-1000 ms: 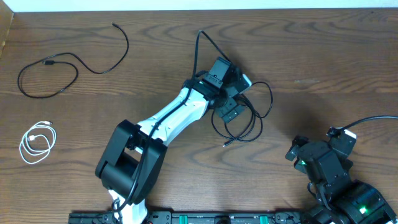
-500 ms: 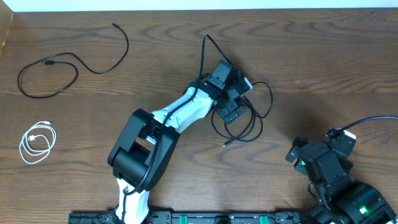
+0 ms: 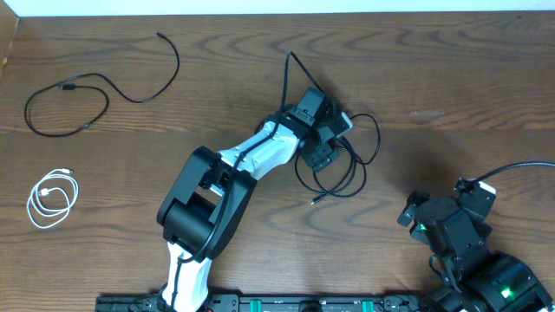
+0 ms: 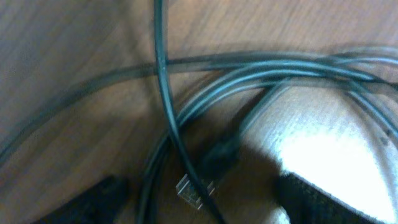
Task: Untangle cables
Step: 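Move the left gripper back over the remaining black cables at center, then close the left gripper on the black cables and drag them leftward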
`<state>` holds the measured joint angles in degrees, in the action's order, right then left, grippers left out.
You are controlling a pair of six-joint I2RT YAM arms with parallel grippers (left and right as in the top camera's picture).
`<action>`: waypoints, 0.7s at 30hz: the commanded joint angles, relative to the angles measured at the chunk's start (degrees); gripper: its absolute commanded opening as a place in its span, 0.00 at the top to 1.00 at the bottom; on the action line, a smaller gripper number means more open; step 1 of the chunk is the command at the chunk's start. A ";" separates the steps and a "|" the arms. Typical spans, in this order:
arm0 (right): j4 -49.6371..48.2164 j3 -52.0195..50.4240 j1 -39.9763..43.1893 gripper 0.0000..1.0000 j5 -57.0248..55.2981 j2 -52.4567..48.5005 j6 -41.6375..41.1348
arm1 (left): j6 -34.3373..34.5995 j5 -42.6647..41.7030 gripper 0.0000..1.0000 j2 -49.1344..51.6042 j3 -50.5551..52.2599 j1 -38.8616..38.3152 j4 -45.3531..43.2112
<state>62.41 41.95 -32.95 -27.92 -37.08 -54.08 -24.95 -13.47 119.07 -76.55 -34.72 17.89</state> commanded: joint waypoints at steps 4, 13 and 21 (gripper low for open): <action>0.20 0.79 0.33 0.01 -0.13 0.22 -0.96 | 0.20 -0.63 0.69 4.98 0.00 0.13 1.31; 0.11 0.68 0.33 0.01 0.02 0.22 -1.01 | 8.96 -0.87 0.93 3.56 0.00 0.31 1.22; 0.13 0.68 0.33 0.01 0.02 0.22 -1.01 | 19.15 8.61 0.93 -3.32 -0.02 2.25 1.27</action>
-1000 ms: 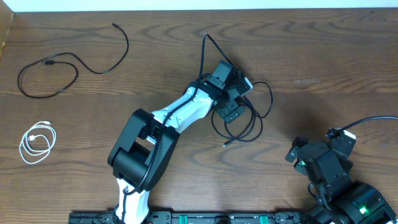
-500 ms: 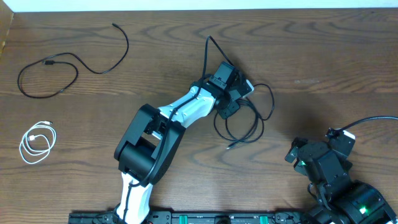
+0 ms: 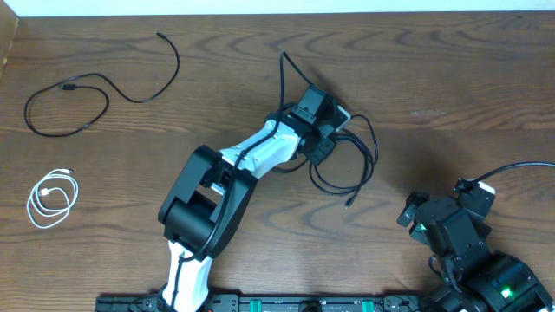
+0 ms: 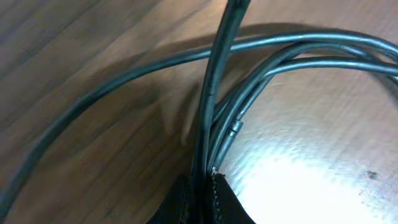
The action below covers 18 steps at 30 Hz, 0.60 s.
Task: Untangle cables
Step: 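Close the left gripper on the black cables and drag them leftward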
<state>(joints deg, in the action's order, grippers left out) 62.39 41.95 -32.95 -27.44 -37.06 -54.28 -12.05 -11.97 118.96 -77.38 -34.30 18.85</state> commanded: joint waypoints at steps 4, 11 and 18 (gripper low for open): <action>0.17 0.68 0.33 0.01 -0.46 0.20 -0.81 | 8.04 9.46 0.93 -6.38 0.81 4.20 1.84; 0.13 0.66 0.33 0.01 -0.46 0.20 -0.81 | 10.03 9.46 0.92 -13.09 0.81 8.20 8.15; -0.31 0.66 0.33 0.01 -0.46 0.20 -0.81 | 10.03 9.49 0.92 -22.95 0.81 10.08 15.43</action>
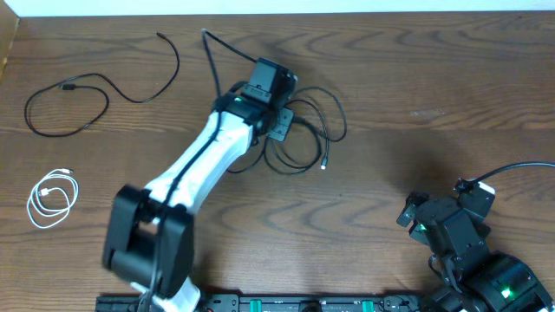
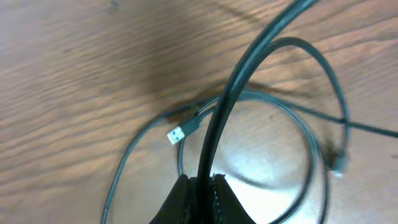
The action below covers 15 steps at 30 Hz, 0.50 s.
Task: Untangle cables
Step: 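Close the left gripper on the black cables and drag them leftward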
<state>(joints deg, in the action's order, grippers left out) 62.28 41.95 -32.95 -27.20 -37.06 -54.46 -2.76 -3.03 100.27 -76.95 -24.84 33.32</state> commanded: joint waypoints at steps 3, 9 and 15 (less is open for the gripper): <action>-0.37 0.66 0.33 0.01 -0.68 0.20 -0.63 | 0.74 0.90 0.93 -7.78 0.37 1.86 2.93; -0.33 0.63 0.33 0.01 0.81 0.20 -0.61 | 4.98 8.31 0.93 -9.60 0.39 6.54 9.35; -0.55 0.61 0.33 0.01 0.76 0.20 -0.61 | 13.20 9.99 0.93 -9.60 0.39 13.42 15.37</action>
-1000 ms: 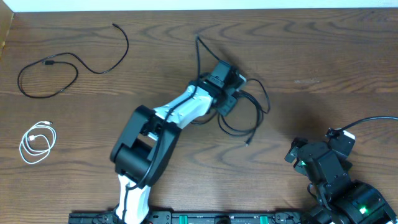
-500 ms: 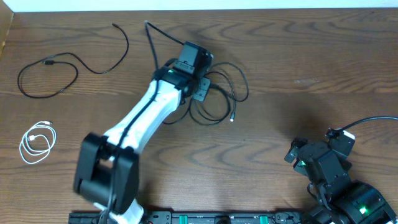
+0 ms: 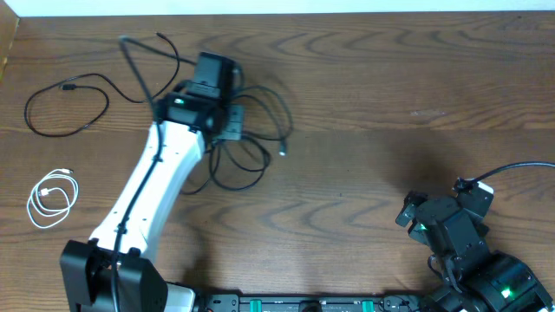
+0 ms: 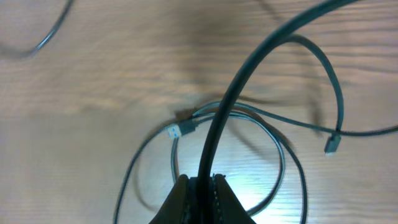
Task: Untangle cables
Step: 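Close the left gripper on the black cables and drag them leftward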
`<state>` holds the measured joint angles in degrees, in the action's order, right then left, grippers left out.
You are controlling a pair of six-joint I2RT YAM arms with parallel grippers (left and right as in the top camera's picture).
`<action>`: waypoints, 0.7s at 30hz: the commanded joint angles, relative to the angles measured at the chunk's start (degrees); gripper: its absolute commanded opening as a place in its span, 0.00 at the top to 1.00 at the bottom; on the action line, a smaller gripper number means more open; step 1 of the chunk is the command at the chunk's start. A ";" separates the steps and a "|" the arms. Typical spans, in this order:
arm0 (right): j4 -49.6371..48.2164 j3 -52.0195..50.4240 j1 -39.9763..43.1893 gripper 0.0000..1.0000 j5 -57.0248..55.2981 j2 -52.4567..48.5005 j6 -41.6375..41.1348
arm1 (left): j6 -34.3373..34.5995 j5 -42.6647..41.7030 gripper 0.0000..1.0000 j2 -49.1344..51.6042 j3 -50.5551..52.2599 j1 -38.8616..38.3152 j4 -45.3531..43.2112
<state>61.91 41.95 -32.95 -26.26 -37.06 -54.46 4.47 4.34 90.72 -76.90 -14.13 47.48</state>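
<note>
My left gripper [image 3: 227, 121] is shut on a thick black cable [image 4: 231, 99] and holds it above the table; in the left wrist view the gripper [image 4: 200, 185] pinches the strand between its pads. Below it lies the tangle of black loops [image 3: 230, 165], with a silver USB plug [image 4: 179, 130] and a small plug end [image 4: 331, 144] showing. One free end of the black cable [image 3: 130, 45] sticks up toward the far left. My right gripper [image 3: 414, 212] rests at the near right, away from the cables; its jaws cannot be made out.
A separate thin black cable [image 3: 78, 95] lies looped at the far left. A coiled white cable [image 3: 50, 198] lies at the left edge. The right arm's base and its own lead [image 3: 512, 169] fill the near right corner.
My left gripper has moved left with the black cable in it, and the tangle has come along, now lying left of the table's middle near the thin black cable.
My left gripper was open over the tangle right of centre. Then it was shut on a thick strand there. Then it held that strand farther left and back, the tangle with it, and now farther left again. The right arm has not moved.
</note>
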 commanded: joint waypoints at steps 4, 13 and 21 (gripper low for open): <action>-0.79 0.63 0.33 0.01 -0.17 0.20 -0.61 | 10.75 2.62 0.93 -0.04 0.35 7.34 2.86; -2.14 0.61 0.33 0.01 -0.17 0.17 -0.61 | 21.84 4.72 0.93 -0.07 0.35 17.46 9.14; -2.73 0.61 0.33 0.01 -0.15 -0.09 -0.61 | 30.97 5.33 0.93 -0.07 0.35 27.78 13.07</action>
<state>59.27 41.95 -32.95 -25.69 -37.08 -54.46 29.95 8.12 90.72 -76.90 10.59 60.18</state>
